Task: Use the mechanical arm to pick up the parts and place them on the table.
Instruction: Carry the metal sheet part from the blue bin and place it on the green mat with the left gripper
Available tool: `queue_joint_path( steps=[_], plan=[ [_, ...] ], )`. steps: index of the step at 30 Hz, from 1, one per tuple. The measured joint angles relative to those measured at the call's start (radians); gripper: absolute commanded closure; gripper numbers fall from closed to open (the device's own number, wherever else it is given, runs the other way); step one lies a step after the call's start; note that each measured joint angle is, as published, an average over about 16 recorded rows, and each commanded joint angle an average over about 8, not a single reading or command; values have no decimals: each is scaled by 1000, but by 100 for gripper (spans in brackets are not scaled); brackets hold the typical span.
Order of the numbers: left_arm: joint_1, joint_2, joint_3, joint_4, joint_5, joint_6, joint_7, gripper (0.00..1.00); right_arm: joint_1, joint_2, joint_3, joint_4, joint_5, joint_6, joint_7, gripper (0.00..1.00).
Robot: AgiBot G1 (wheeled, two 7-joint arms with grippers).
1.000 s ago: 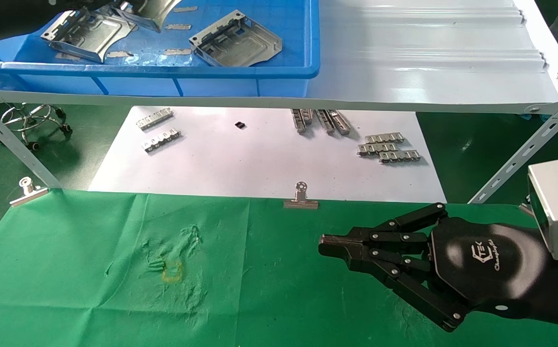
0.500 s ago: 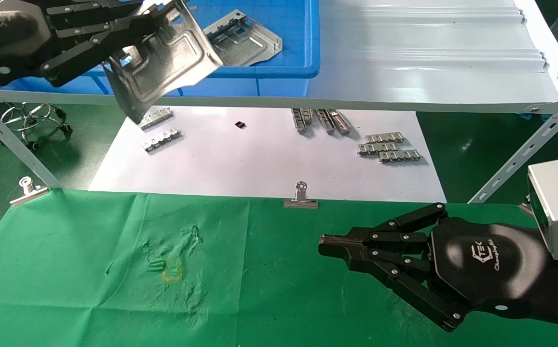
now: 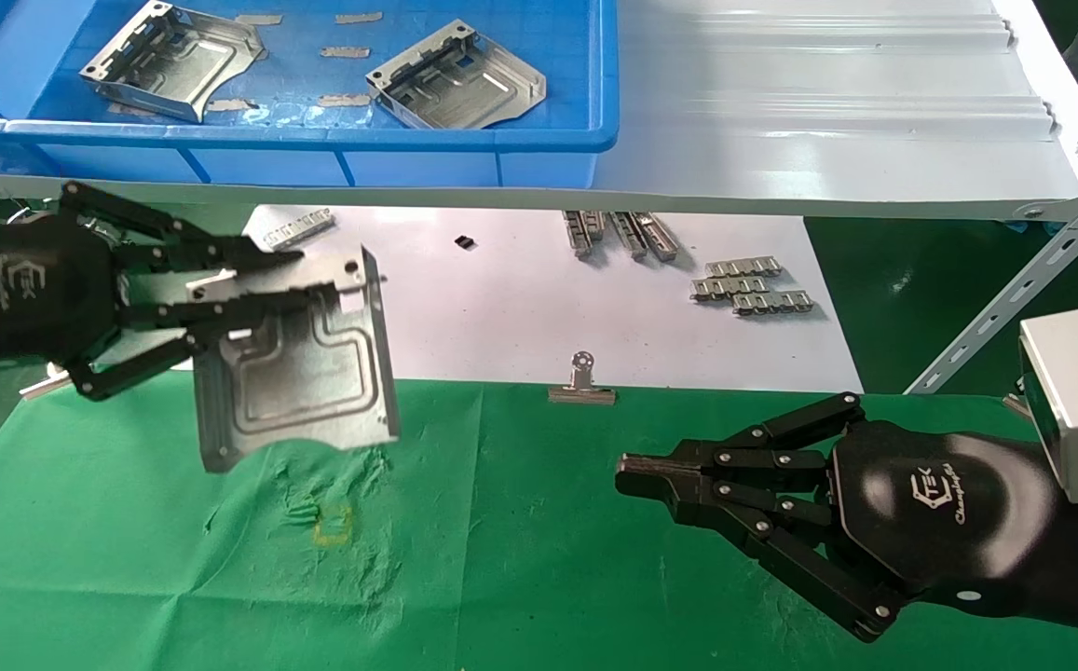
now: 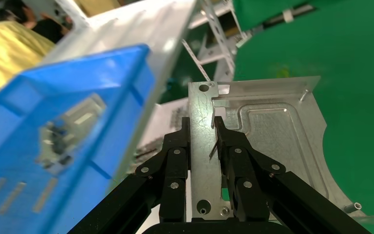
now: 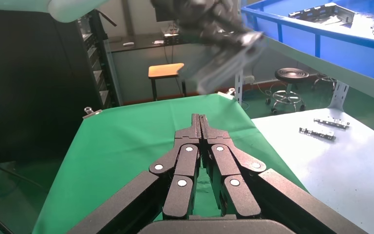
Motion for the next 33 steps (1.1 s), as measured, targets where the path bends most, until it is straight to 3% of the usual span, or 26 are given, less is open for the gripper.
queue_joint_path(
  steps=[7, 15, 33],
  plan=[
    [47, -15, 130, -5, 17, -7, 115, 100, 0, 0, 0, 0, 0, 0, 0, 100],
    [57, 30, 236, 110, 85, -36, 250, 100, 0, 0, 0, 0, 0, 0, 0, 100],
    [30, 187, 286, 402, 183, -124, 497, 100, 0, 0, 0, 0, 0, 0, 0, 100]
  ],
)
